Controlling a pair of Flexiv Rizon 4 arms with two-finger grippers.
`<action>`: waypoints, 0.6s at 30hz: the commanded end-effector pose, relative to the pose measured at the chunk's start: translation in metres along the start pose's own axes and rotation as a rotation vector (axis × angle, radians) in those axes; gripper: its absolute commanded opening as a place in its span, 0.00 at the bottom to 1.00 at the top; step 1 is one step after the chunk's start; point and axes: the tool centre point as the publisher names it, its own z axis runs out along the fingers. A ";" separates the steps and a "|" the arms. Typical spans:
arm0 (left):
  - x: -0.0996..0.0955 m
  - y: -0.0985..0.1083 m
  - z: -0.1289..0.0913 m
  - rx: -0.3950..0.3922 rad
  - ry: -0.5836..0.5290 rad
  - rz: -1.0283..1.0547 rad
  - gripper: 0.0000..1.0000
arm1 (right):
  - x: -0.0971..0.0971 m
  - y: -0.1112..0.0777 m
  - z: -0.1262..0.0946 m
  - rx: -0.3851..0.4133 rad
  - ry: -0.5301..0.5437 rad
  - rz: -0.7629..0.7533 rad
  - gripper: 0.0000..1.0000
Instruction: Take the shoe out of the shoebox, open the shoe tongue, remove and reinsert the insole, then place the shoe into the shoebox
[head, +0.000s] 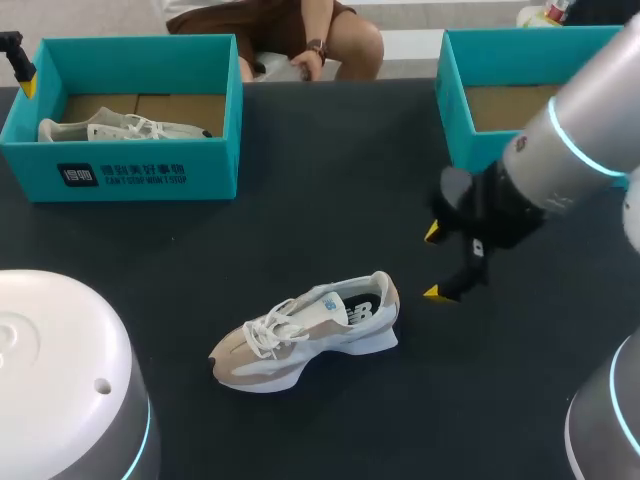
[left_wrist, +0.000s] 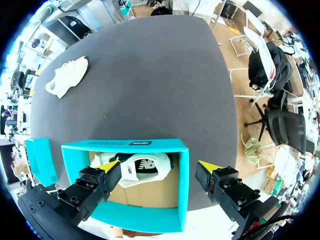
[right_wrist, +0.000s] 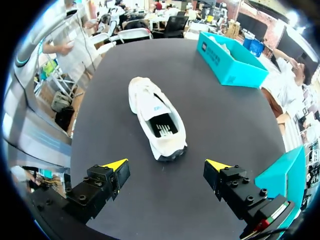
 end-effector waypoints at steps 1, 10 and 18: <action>0.000 -0.001 0.000 -0.002 0.003 0.001 1.00 | 0.008 -0.025 0.005 -0.543 -0.038 -0.003 1.00; 0.000 -0.001 0.000 -0.002 0.003 0.001 1.00 | 0.008 -0.033 0.018 -0.652 0.007 -0.134 1.00; 0.000 -0.001 0.000 -0.002 0.003 0.001 1.00 | 0.006 -0.045 0.031 -0.686 0.002 -0.132 1.00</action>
